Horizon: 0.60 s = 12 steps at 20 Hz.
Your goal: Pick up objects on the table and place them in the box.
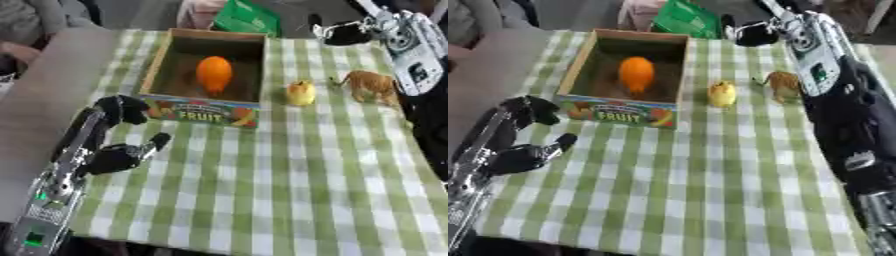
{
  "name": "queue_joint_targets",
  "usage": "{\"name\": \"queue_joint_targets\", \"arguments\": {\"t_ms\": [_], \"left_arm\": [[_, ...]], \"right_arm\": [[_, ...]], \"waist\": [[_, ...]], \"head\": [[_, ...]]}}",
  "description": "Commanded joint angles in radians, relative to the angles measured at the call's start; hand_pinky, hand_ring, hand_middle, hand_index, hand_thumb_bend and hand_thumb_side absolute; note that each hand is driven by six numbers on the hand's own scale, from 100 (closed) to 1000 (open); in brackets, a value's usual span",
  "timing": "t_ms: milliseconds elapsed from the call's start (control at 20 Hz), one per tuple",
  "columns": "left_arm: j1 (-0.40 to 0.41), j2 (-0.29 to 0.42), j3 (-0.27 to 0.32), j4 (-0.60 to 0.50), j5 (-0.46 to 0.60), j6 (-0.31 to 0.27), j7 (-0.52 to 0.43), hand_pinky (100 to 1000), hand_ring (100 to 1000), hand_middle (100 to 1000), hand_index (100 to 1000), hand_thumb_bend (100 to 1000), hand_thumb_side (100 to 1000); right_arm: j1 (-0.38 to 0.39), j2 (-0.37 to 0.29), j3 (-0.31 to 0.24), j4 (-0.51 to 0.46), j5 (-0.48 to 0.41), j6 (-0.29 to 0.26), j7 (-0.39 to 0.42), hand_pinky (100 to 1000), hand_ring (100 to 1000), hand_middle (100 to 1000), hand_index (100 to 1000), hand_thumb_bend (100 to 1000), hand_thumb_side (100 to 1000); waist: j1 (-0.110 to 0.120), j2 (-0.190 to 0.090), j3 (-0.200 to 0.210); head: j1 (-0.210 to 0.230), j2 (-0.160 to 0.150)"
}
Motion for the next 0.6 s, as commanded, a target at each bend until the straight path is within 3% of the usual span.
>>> {"name": "queue_joint_targets", "arguments": {"t_ms": [50,600], "left_arm": [[-0.004,0.022,0.012,-0.015,-0.003,-0.001,0.005,679,608,471,649,561,164],[0.002,0.024,0.015,-0.015,-0.003,-0.001,0.008,679,609,471,649,563,166]], "right_arm": [[-0.004,-0.051,-0.028,0.013,-0.009,0.014,-0.010,805,858,831,953,110,100],[0.054,-0.109,-0.079,0.113,0.003,0.031,-0.002,809,863,821,944,100,118]], "waist": [[0.003,-0.020,-0.004],[0.011,-0.023,-0.029]], "head": [[0.004,0.004],[0.008,0.010]]}}
